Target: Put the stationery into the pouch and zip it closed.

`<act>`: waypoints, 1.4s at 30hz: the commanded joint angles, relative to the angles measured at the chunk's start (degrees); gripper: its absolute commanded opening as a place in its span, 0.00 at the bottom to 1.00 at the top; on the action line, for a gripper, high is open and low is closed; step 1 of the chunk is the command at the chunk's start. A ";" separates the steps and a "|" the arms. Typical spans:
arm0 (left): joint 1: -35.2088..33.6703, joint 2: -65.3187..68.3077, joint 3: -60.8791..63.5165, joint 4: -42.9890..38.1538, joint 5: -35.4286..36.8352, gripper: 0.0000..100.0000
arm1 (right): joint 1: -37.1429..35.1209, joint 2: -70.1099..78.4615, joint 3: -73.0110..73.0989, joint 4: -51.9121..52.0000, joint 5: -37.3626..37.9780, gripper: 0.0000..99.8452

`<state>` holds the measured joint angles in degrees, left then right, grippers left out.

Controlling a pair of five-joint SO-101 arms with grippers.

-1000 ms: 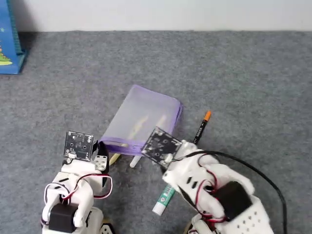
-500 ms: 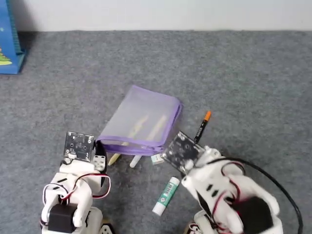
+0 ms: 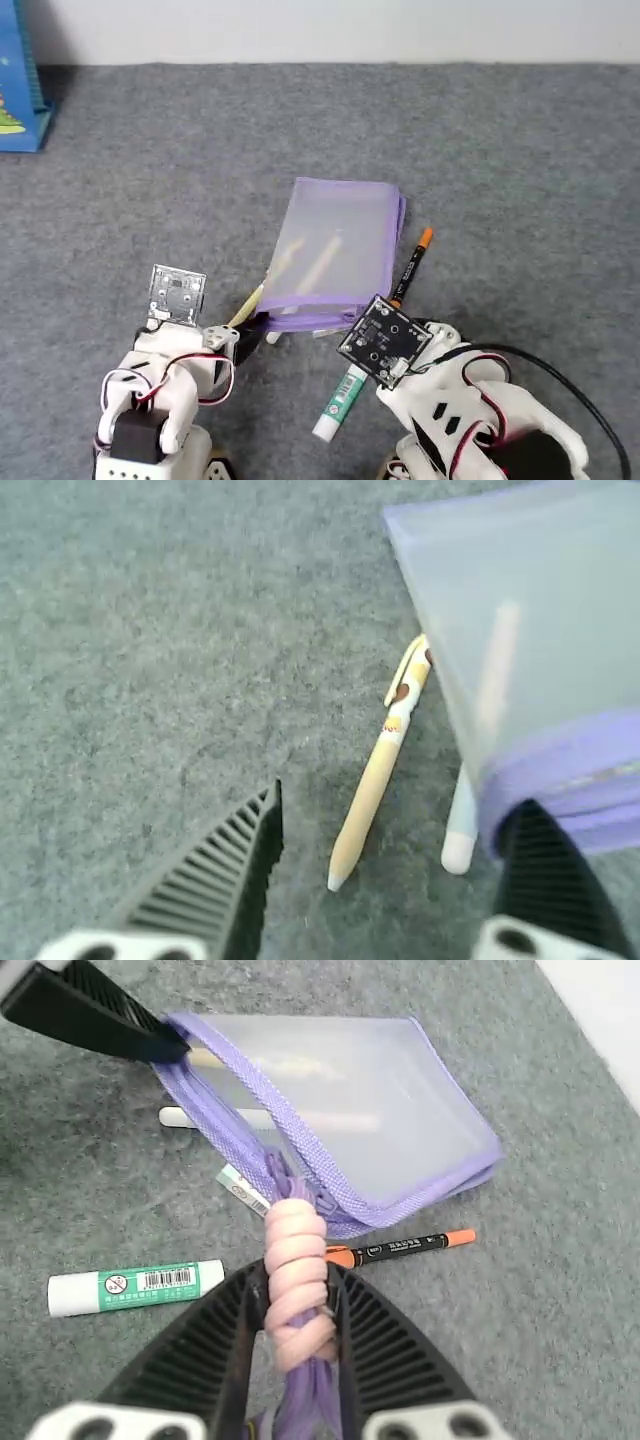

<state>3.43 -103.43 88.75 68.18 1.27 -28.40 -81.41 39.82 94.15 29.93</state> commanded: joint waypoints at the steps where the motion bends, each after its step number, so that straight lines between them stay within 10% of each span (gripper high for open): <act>1: 0.35 -0.62 -0.13 -3.34 0.70 0.35 | -0.57 -0.75 -3.69 0.40 -0.62 0.01; 18: 3.43 -0.62 -1.54 -0.35 2.55 0.34 | -6.81 -0.31 -13.71 6.46 -3.52 0.01; 33: -3.34 -0.62 -6.81 1.05 -1.23 0.01 | -6.64 -0.13 -16.00 8.48 -4.84 0.01; 42: -12.75 -0.62 -17.27 8.09 -3.43 0.01 | -6.55 0.22 -15.91 8.48 -12.66 0.26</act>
<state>-6.51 -103.43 76.70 75.30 -1.45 -34.81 -81.76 26.29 100.48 18.51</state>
